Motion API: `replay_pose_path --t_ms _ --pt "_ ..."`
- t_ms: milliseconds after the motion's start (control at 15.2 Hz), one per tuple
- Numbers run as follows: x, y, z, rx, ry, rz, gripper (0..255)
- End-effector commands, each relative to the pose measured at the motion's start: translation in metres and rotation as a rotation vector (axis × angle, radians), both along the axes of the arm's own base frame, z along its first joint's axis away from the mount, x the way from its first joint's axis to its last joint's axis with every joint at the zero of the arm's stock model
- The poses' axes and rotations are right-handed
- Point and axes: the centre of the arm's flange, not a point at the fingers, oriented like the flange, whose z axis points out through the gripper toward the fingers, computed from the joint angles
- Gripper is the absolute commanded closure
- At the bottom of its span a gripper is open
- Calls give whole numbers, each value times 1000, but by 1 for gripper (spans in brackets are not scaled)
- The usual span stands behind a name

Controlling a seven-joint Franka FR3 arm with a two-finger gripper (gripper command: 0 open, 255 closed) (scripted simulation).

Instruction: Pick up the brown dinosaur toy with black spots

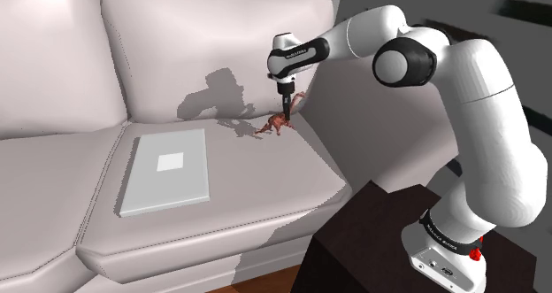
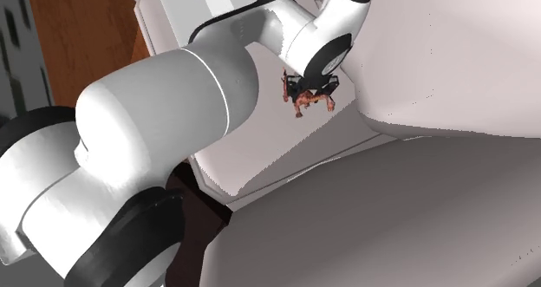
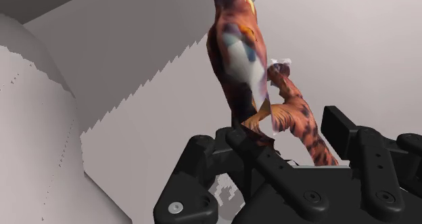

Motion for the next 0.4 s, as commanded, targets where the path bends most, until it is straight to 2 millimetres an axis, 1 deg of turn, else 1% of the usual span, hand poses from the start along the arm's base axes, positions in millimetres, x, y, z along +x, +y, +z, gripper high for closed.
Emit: replay_pose_path --t_ms 0,198,330 --pt "0 1 12 0 0 0 255" --pt "0 1 28 0 0 0 255" --pt "0 1 28 0 0 0 255"
